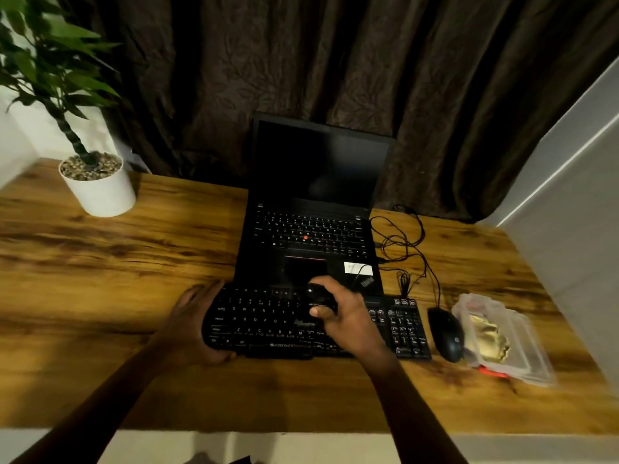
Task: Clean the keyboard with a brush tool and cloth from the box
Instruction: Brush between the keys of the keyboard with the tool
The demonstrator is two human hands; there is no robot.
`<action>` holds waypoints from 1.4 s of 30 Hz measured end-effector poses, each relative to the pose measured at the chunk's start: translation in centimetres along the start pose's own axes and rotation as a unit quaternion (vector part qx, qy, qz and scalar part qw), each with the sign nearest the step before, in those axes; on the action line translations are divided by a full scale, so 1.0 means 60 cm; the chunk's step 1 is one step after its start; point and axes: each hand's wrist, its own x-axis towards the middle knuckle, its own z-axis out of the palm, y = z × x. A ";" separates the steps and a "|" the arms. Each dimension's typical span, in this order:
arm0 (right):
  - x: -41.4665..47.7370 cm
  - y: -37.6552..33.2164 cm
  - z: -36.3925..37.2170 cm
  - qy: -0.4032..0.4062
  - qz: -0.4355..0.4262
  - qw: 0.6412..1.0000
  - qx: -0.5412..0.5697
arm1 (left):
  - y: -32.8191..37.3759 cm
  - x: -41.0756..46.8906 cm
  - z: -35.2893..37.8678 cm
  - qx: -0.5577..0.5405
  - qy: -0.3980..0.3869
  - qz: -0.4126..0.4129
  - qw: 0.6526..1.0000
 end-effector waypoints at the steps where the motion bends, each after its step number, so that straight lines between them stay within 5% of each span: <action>1: -0.003 0.009 -0.012 0.000 0.012 1.000 0.001 | 0.000 0.001 -0.001 -0.002 0.001 0.004 1.000; 21: -0.031 0.074 -0.110 0.028 0.030 0.999 -0.008 | -0.016 0.001 0.006 0.023 -0.006 0.000 1.000; 42: -0.052 0.068 -0.068 0.017 0.031 0.999 -0.013 | -0.002 -0.001 0.001 0.017 0.018 0.015 1.000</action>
